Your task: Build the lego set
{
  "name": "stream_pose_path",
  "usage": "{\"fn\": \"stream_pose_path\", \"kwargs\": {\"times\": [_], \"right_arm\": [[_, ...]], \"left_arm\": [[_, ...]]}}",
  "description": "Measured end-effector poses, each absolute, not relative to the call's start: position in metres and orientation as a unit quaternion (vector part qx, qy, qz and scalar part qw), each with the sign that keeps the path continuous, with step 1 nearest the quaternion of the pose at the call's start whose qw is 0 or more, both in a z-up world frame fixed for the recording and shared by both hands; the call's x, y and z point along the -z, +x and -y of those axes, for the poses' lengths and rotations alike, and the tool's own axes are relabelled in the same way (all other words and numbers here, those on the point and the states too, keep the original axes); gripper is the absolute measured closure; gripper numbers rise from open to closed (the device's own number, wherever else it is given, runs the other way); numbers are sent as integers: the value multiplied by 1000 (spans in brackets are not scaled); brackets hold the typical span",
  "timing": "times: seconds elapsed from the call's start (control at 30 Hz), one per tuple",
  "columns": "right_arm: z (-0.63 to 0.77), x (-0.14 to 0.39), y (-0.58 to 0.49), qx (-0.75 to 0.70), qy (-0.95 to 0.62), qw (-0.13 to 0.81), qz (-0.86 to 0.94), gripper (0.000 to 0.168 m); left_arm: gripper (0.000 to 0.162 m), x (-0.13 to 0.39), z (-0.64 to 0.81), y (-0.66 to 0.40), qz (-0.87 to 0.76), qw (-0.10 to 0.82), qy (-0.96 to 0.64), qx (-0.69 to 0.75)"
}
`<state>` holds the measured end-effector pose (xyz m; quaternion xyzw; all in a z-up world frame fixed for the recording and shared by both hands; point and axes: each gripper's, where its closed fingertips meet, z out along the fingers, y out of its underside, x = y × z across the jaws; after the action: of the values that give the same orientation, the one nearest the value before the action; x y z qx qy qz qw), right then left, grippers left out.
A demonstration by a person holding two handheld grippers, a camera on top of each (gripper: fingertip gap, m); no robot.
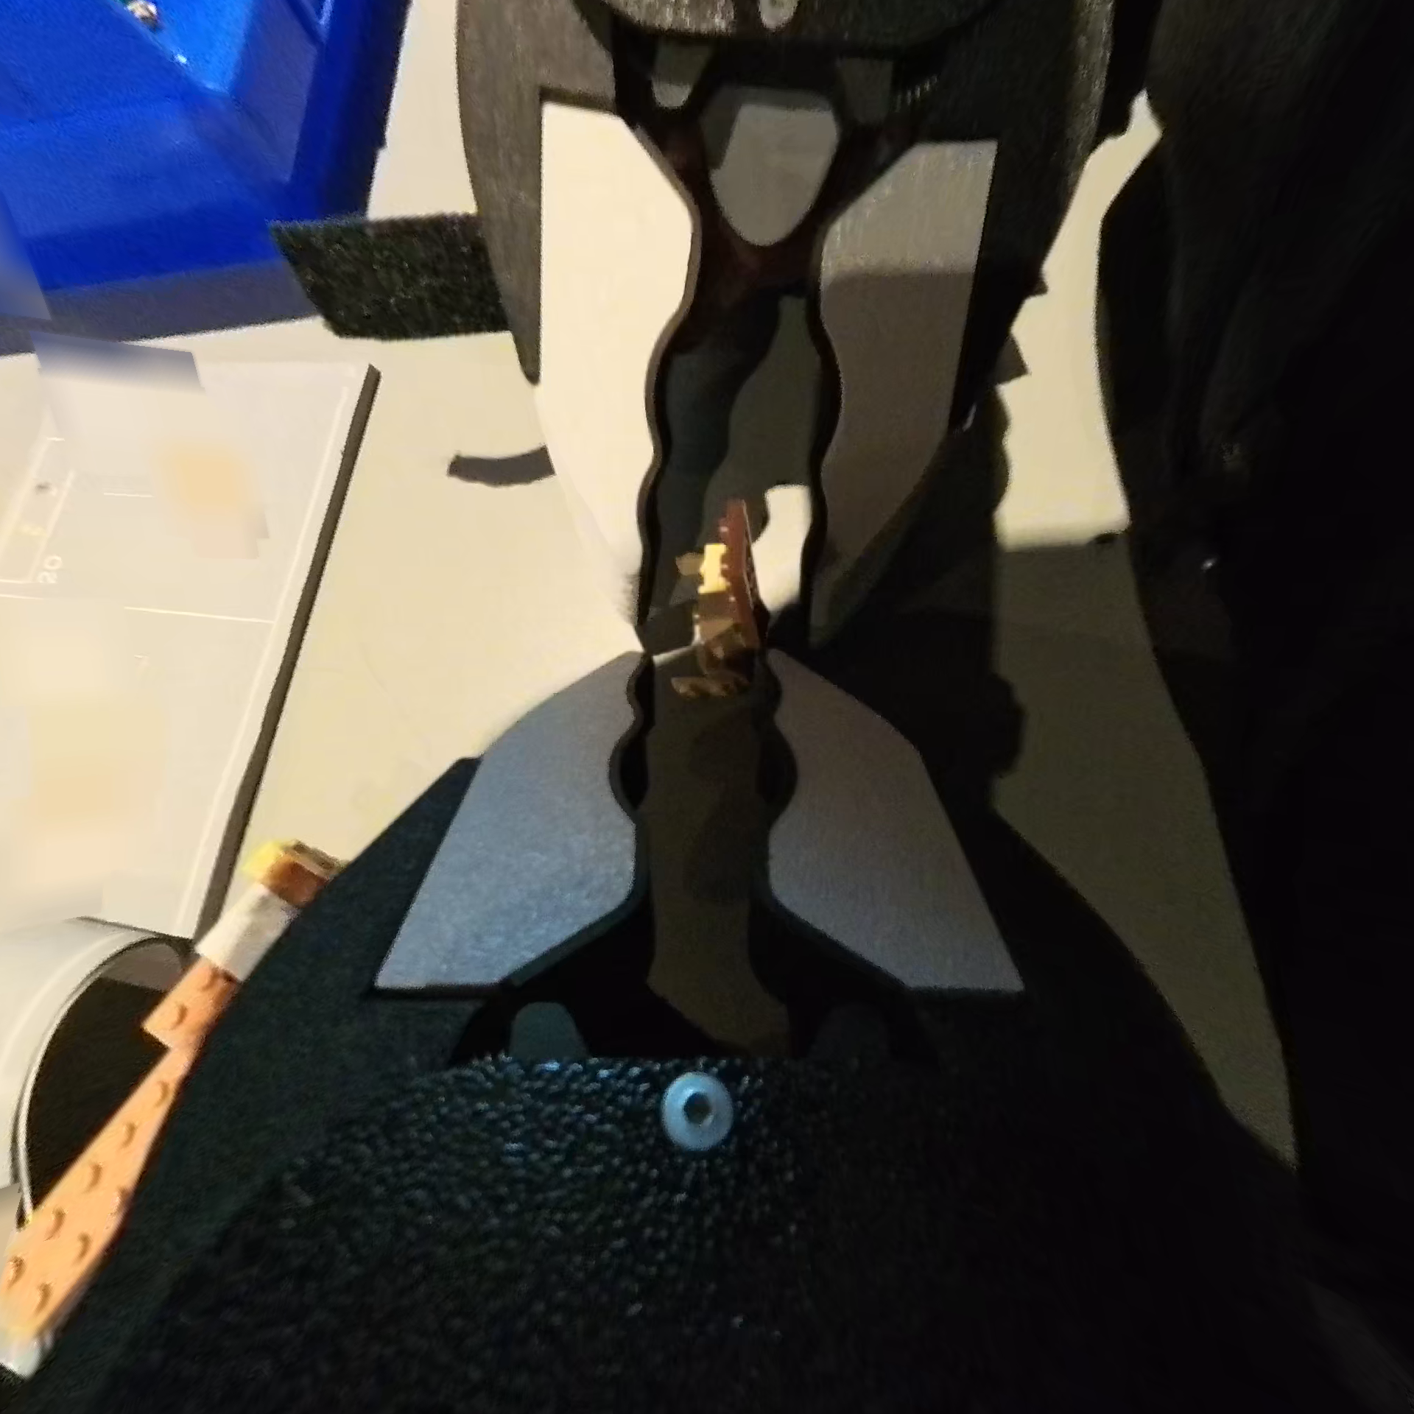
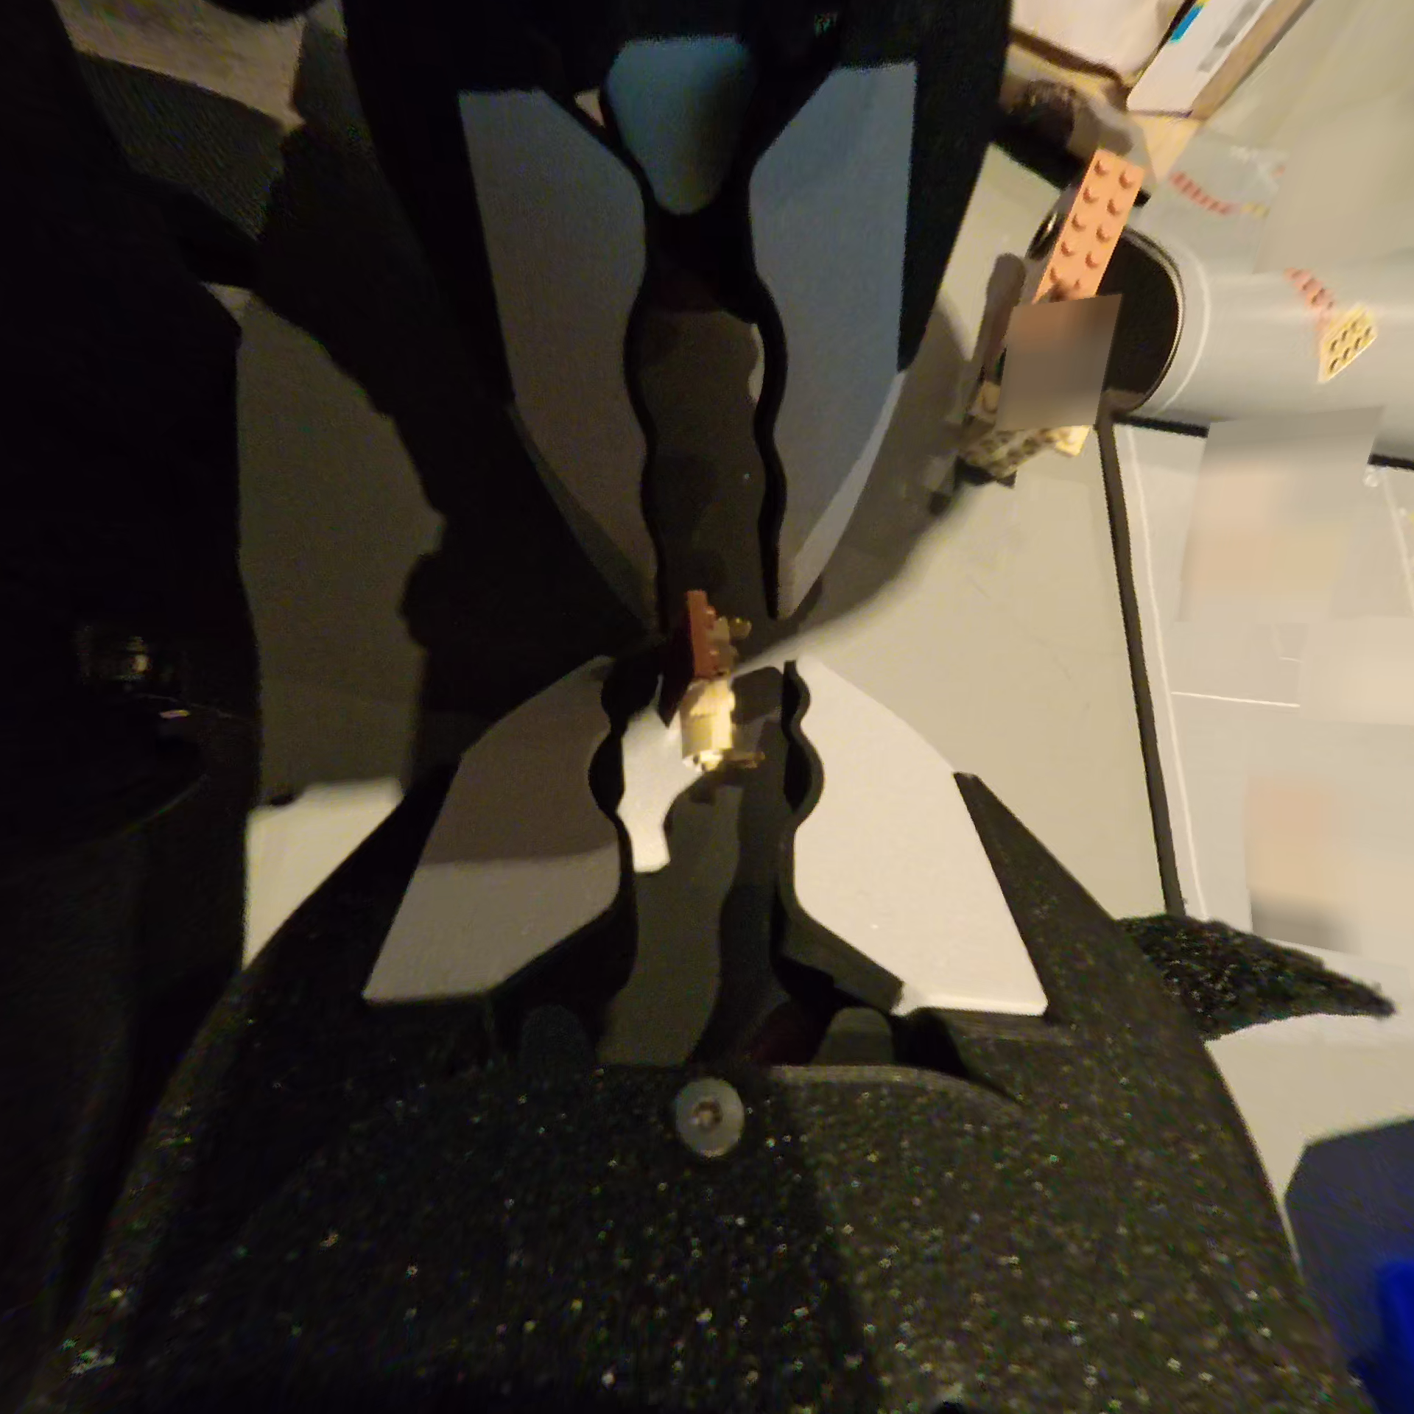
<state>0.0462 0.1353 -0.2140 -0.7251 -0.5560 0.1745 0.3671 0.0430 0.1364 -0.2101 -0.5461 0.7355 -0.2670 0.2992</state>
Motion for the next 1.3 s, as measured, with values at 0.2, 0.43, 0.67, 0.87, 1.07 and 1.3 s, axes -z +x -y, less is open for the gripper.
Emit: {"fn": "stream_pose_path", "kwargs": {"times": [0.2, 0.43, 0.67, 0.87, 1.07, 1.3], "right_arm": [[-137, 202, 43, -197, -708, 401, 547, 138], [-135, 203, 42, -207, -708, 390, 552, 147], [-135, 208, 41, -198, -710, 376, 561, 152], [-133, 208, 41, -206, -710, 371, 562, 153], [-132, 209, 41, -213, -710, 366, 563, 153], [-132, 209, 42, -213, -712, 365, 560, 153]], "left_arm": [[139, 212, -136, 34, -722, 311, -554, 275], [143, 207, -136, 34, -710, 324, -551, 295], [144, 212, -134, 35, -721, 311, -549, 285], [146, 213, -134, 35, -724, 307, -550, 283], [146, 215, -134, 36, -726, 303, -550, 280], [147, 215, -134, 36, -727, 300, -551, 280]]}}
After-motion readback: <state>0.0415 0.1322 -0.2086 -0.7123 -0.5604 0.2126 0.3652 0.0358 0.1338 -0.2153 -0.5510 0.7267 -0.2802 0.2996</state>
